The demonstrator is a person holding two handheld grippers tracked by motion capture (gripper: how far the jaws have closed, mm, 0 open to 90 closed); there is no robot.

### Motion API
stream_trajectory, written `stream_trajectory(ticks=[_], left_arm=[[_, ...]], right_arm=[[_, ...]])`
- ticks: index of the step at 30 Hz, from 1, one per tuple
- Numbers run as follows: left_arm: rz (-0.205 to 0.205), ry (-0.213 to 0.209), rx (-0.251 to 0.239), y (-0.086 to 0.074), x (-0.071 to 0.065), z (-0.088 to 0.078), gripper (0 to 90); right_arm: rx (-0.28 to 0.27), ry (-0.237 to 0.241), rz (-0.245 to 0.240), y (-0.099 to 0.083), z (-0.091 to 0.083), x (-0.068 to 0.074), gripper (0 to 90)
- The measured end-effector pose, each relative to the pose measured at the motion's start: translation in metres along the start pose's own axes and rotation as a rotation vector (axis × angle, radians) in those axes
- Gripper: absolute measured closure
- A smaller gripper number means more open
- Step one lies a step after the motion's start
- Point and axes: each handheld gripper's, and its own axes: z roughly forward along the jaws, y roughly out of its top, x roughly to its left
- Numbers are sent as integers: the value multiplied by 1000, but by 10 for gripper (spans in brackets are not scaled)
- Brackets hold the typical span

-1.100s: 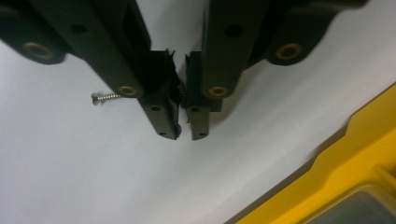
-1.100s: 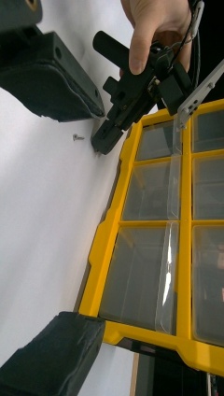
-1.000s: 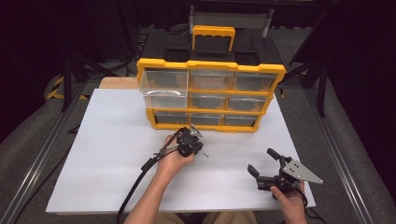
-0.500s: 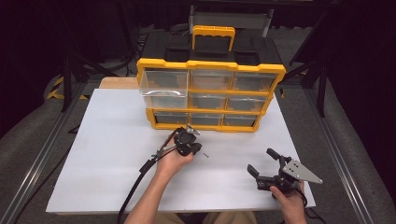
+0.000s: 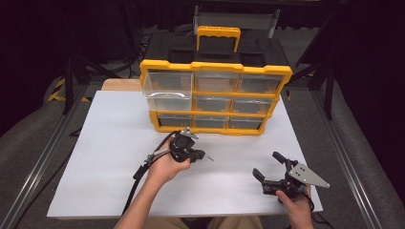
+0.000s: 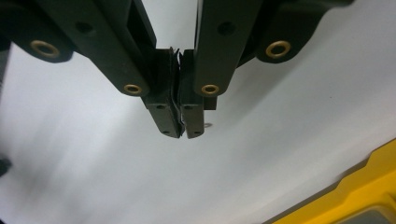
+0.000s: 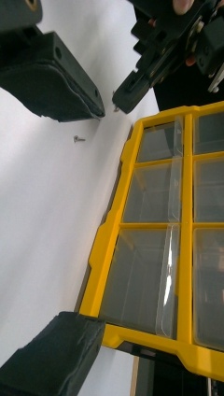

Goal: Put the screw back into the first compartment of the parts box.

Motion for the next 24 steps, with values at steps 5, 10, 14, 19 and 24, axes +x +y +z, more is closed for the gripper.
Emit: stream_trajectory(ticks=[5, 10, 14, 19, 24], left_arm=[[13, -33, 1, 0, -6, -13, 880], [36, -51, 17, 1, -9, -27, 879], [44, -54, 37, 2, -11, -36, 879], [53, -65, 45, 7, -12, -50, 879], [63, -84, 55, 19, -16, -69, 879]], right_arm=[[-1, -1, 2, 0, 0, 0, 23], [0, 3, 1, 0, 1, 1, 23], [3, 2, 6, 0, 1, 1, 23], [7, 5, 3, 0, 1, 2, 23], [6, 8, -2, -1, 3, 2, 23]])
